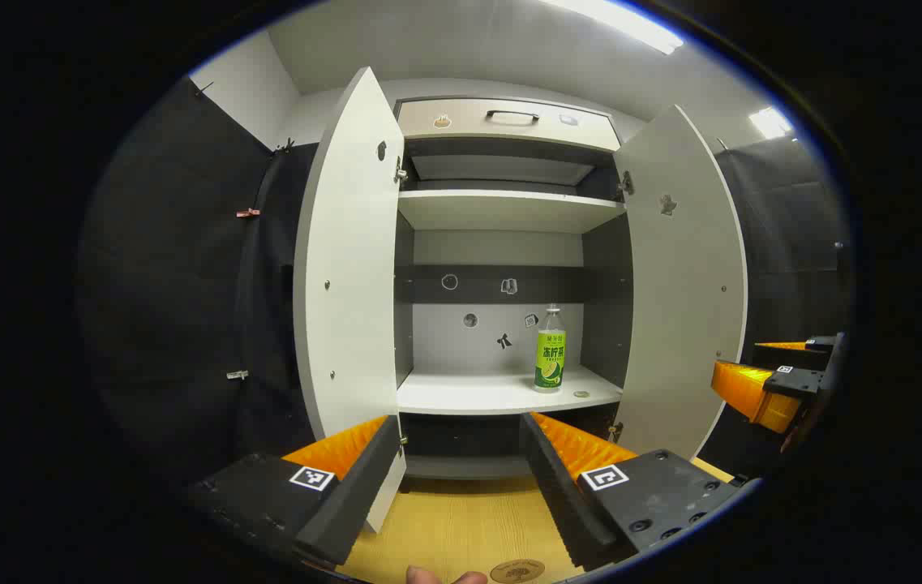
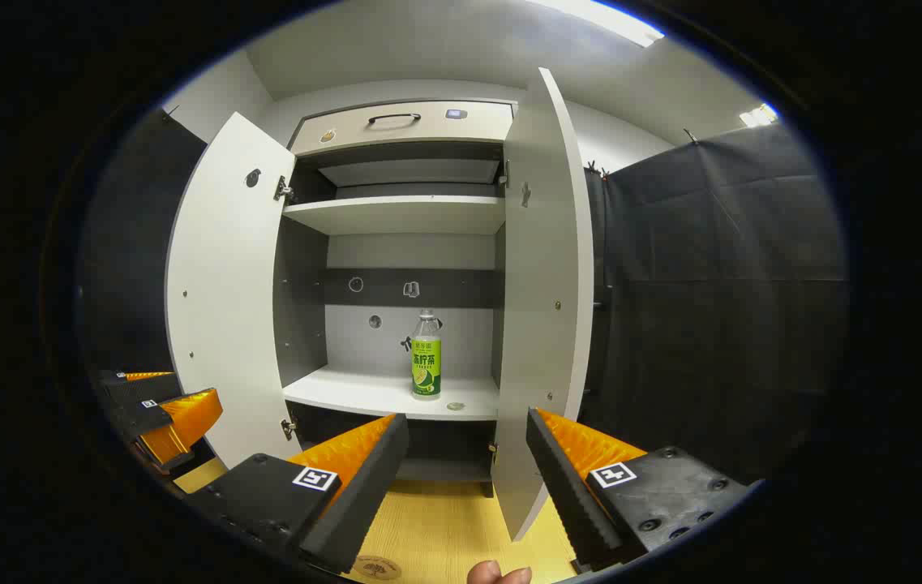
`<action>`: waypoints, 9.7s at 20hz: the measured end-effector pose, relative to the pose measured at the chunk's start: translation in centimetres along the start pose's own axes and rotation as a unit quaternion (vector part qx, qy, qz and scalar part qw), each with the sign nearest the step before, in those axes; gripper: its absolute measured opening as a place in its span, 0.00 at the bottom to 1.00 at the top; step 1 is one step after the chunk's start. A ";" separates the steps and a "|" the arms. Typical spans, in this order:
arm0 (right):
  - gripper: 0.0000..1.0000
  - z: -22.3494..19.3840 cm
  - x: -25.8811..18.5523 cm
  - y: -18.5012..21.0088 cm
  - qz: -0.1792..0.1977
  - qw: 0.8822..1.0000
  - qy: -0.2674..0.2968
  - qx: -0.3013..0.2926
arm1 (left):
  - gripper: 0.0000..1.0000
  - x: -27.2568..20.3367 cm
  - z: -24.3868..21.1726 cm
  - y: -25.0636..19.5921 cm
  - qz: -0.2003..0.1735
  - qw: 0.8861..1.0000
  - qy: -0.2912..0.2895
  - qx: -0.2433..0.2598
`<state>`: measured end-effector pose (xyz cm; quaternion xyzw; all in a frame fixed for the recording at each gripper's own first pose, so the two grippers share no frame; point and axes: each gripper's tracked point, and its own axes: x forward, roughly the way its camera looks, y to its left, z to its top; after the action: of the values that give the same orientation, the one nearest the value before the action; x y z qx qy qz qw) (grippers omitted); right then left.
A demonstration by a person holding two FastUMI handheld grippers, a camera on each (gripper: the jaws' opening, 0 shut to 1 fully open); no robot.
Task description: Grasp the bottle in the cabinet with the left hand and place it on the coaster, then close the right door with the right hand and the left door with the left hand.
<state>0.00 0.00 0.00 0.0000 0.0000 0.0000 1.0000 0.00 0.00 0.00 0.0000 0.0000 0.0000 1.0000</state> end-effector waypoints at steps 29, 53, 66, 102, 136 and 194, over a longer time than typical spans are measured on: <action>0.97 1.0 -0.5 -7.4 -0.031 0.999 -0.007 0.016 | 0.95 9.1 3.3 -8.1 -0.054 0.998 -0.025 -0.001; 0.97 0.0 0.6 -23.0 -0.127 0.992 -0.001 0.012 | 0.95 39.5 -1.6 -19.0 -0.052 0.998 0.026 0.002; 0.97 -0.5 1.5 -22.1 -0.114 0.993 -0.002 0.018 | 0.78 37.3 -0.5 -18.3 -0.069 0.998 0.004 0.009; 0.97 0.5 -3.7 -13.5 -0.060 0.998 0.005 0.011 | 0.79 0.2 -28.4 -9.7 -0.144 0.988 0.047 0.006; 0.97 -1.6 -3.7 -13.3 -0.080 0.995 0.051 0.024 | 0.94 -2.7 -36.3 -10.5 -0.153 0.979 0.131 -0.014; 0.97 0.5 16.6 4.9 0.102 0.992 0.023 0.067 | 0.95 -5.4 -9.1 7.7 0.018 0.998 0.036 -0.041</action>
<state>16.63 4.87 0.55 0.0671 0.0229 0.1025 0.9922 -5.43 7.70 -9.13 -0.0410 0.0358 0.0185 0.9983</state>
